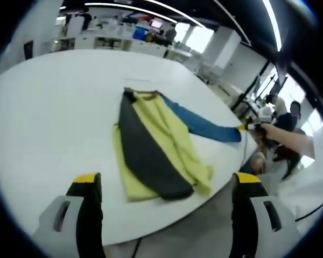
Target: Fold the garment on the visible template until the final outline fits inside the template.
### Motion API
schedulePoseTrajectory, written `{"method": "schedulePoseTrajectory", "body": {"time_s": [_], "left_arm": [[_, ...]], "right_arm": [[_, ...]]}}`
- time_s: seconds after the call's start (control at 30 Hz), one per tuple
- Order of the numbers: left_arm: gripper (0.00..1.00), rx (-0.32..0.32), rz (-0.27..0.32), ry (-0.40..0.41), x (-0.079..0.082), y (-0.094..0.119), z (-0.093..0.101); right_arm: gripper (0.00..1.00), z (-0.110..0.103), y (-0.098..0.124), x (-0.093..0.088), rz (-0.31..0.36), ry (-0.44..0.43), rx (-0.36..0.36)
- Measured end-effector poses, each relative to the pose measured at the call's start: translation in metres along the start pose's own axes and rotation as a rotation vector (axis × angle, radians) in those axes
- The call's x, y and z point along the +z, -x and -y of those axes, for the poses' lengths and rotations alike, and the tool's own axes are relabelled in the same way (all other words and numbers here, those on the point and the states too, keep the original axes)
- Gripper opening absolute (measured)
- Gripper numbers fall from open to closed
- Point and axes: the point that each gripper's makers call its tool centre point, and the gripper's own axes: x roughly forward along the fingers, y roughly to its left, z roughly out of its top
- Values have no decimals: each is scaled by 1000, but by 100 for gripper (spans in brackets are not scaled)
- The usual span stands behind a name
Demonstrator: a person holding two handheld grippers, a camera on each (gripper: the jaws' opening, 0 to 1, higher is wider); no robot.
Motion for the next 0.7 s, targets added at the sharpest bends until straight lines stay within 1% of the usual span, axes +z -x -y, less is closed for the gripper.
{"method": "schedulePoseTrajectory", "body": {"time_s": [0.07,0.37,0.5,0.7], "left_arm": [[97,3,0,2,1,-1,-1],[97,15,-5,16,7,-8,-6],[97,14,-11,20,8,-13,-7],[97,13,-27,18,9,-20,-9]], "right_arm": [[3,3,-4,-1,-16,23,-6],[3,17,-16,-2,-54,26,-20],[3,14,-15,-3,-68,34,-28],[3,13,-15,2,-74,40,-33]]}}
